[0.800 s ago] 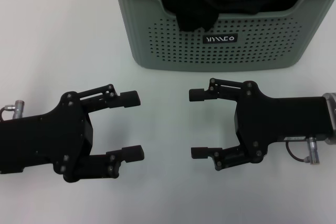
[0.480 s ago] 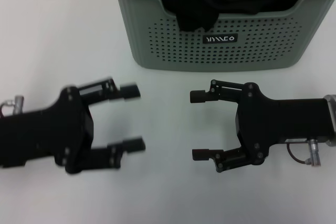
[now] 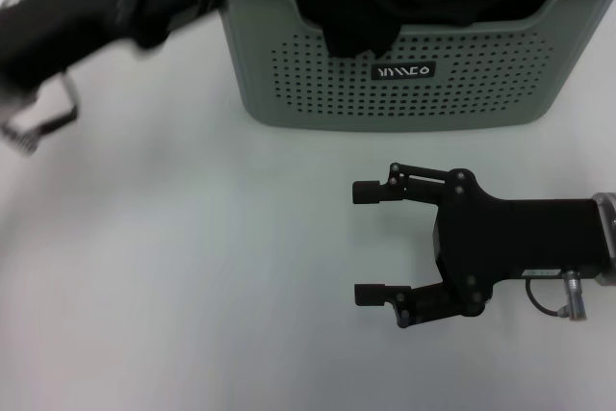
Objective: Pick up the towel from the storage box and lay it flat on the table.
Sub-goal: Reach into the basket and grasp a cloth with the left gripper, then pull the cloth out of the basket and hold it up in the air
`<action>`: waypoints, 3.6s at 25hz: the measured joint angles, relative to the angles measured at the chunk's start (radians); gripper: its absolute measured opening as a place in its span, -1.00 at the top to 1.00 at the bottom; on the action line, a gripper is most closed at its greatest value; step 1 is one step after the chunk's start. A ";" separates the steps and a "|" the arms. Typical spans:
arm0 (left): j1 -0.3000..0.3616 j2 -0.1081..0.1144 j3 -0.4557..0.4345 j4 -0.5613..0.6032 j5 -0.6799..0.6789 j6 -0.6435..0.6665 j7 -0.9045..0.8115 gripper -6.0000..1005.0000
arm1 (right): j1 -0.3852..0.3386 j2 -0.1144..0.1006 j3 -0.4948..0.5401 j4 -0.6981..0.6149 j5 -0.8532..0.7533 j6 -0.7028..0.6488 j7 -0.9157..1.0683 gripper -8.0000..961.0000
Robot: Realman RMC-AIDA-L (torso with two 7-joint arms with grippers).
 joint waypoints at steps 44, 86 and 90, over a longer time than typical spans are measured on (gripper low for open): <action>-0.256 -0.003 0.233 0.060 0.189 -0.814 -0.540 0.34 | -0.001 0.000 -0.011 0.052 0.028 0.017 -0.074 -0.81; 0.100 0.004 0.154 -0.080 -0.524 0.016 -0.239 0.88 | -0.056 0.000 -0.380 0.063 0.667 -0.095 -0.720 -0.73; 0.100 0.004 0.157 -0.099 -0.521 0.016 -0.232 0.88 | -0.054 0.000 -0.406 0.033 0.696 -0.152 -0.779 -0.68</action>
